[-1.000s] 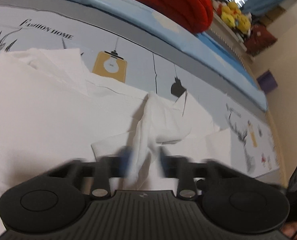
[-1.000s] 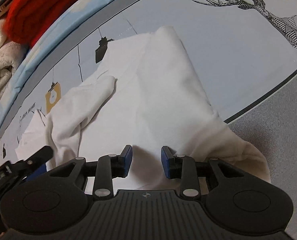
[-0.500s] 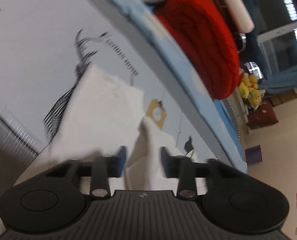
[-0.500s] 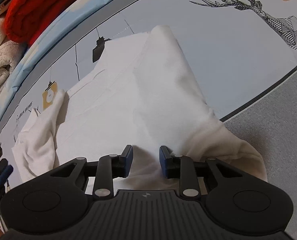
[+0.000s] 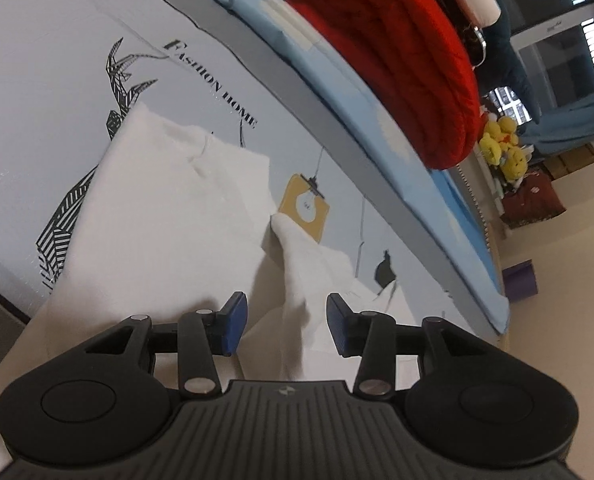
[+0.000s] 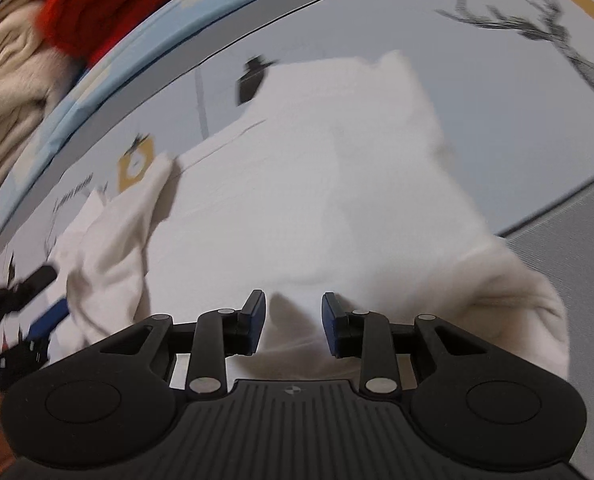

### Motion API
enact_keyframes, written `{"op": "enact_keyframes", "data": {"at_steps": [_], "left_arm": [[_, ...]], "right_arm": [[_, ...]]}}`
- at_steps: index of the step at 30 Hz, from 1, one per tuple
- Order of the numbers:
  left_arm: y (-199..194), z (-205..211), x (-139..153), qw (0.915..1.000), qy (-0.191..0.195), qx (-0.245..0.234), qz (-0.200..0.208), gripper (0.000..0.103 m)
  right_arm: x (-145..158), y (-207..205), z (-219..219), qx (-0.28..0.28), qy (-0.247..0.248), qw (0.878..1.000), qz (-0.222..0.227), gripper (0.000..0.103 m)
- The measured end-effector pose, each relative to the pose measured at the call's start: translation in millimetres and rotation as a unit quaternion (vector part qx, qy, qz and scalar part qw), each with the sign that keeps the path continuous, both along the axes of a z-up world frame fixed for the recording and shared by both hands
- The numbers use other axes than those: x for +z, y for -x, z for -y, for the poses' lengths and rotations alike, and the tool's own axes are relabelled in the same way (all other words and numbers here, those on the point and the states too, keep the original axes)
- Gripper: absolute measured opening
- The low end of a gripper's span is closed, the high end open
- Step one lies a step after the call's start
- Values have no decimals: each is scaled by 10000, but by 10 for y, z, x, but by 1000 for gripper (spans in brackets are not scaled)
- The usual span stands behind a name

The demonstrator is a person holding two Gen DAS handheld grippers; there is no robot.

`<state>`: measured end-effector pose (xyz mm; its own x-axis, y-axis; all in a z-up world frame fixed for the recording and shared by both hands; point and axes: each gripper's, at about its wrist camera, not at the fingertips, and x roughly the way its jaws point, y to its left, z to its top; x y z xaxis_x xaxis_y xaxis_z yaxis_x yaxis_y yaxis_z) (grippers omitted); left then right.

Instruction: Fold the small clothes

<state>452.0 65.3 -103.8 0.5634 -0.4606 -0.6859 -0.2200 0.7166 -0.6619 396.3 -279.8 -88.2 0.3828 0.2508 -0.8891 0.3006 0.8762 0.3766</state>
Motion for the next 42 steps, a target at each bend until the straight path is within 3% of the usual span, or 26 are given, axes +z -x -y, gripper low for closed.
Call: {"op": "enact_keyframes", "data": {"at_steps": [13,14,15,18,22,27,33,39,40,42], "left_arm": [[-266,180,-189,9999,-99,-51,49,46],[-277,199,-186,9999,-88,-71,67,38],[-285,221,-181,9999,-61,-131,93,20],[-242,229,-95,9996,-158,-111,201,6],[-91,126,187,9978,-286,132,579,5],[270,-132,466,9944,-102,652,827,6],[688,-400,446,9928,215,1155,230,6],[1026,-684,297,9852,505,1616,-284,7],[1078,-743,269,9838,583,1663,-324,9],[1129,-833,216,9822,667,1716,-369,23]], "right_arm": [[-52,-87,-72,701,123,9974,-65,33],[-52,-84,-67,720,111,9973,-67,33],[-54,-81,-60,726,95,9973,-70,33],[-54,-76,-46,709,51,9974,-89,33],[-37,-48,-20,617,-3,9980,-110,33],[70,91,86,201,-39,9998,-86,37],[205,373,209,-292,-86,9995,49,39],[231,675,250,-730,-192,9971,40,40],[221,725,265,-820,-206,9964,21,40],[199,801,298,-961,-240,9951,-18,40]]}}
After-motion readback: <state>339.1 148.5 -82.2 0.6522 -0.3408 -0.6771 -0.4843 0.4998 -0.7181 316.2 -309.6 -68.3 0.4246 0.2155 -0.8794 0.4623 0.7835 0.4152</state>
